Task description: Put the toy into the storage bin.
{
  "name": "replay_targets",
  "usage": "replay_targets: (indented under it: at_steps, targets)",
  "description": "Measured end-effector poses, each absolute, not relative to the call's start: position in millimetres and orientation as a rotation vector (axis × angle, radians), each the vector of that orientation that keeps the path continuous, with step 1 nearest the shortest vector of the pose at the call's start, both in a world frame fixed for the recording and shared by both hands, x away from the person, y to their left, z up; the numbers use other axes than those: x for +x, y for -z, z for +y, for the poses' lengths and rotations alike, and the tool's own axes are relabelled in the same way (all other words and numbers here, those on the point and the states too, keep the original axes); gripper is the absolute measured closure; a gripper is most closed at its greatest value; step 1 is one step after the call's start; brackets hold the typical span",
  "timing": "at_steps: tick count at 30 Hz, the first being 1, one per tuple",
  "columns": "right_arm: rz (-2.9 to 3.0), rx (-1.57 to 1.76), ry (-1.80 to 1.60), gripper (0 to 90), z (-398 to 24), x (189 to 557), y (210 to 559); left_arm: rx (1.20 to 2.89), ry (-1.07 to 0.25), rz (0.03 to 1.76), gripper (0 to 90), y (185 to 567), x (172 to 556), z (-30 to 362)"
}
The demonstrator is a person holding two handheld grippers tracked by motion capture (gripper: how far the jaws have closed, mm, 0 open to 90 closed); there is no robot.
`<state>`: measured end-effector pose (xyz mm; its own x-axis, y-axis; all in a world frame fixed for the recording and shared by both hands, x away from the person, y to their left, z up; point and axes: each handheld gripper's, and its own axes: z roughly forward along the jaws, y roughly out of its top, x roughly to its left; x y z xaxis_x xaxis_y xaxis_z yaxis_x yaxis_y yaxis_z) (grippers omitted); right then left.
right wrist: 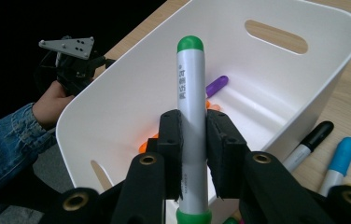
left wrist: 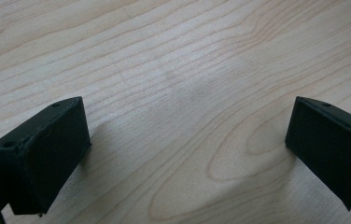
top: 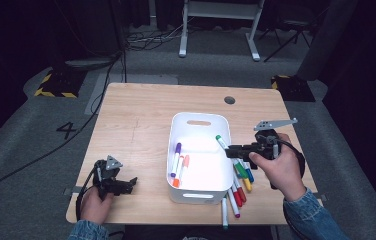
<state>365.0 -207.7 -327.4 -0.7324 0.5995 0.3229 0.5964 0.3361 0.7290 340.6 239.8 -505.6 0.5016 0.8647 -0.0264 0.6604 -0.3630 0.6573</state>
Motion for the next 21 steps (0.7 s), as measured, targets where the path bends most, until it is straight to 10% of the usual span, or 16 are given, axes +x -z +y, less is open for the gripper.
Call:
replay_targets:
  at_steps: [21]
  targets:
    - [2.641,1.052,-1.424,76.6,-171,362,333,2.135,-0.428,1.244,0.0,506,341,240]
